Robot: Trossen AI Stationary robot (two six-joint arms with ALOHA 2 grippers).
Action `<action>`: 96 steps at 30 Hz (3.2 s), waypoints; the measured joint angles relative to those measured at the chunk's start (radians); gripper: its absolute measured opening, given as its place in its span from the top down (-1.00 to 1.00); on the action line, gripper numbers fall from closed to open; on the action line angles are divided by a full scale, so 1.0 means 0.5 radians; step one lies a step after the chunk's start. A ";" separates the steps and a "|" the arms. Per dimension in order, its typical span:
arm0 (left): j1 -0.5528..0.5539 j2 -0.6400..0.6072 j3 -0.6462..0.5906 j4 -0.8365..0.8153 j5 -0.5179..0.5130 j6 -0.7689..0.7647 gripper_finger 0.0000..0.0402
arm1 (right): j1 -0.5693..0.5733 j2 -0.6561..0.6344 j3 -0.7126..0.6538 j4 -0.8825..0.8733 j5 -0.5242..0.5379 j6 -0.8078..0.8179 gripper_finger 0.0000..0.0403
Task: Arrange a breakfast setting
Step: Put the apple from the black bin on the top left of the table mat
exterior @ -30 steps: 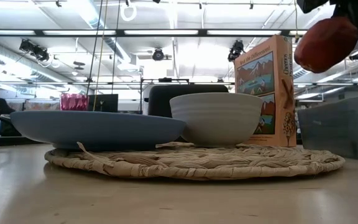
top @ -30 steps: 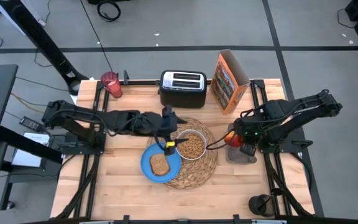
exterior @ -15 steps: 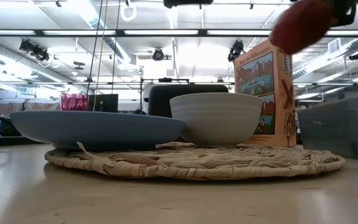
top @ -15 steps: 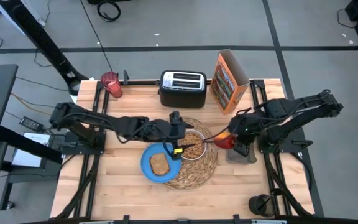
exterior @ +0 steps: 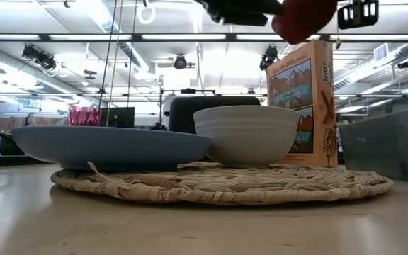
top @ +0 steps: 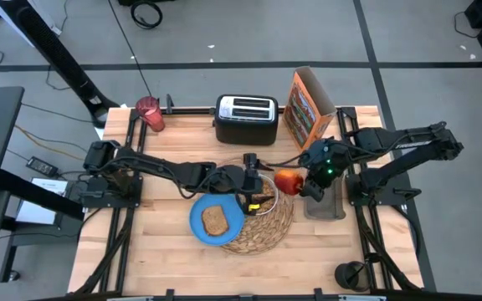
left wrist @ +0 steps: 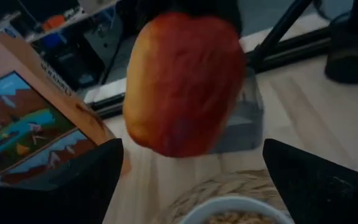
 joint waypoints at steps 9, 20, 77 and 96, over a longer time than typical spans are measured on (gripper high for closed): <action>0.051 0.022 0.000 0.045 -0.002 0.158 -0.95 | -0.046 0.000 0.000 0.047 -0.074 -0.020 0.93; 0.187 0.022 0.000 0.041 0.432 0.140 -0.95 | -0.080 0.082 -0.001 0.041 -0.139 -0.187 0.93; 0.231 -0.023 0.000 -0.016 0.601 0.381 -0.68 | -0.329 0.032 -0.001 0.447 -0.258 -0.190 0.07; 0.221 -0.900 0.000 -0.670 0.608 -0.555 -0.68 | -0.176 -0.382 -0.001 0.763 0.287 -0.388 0.07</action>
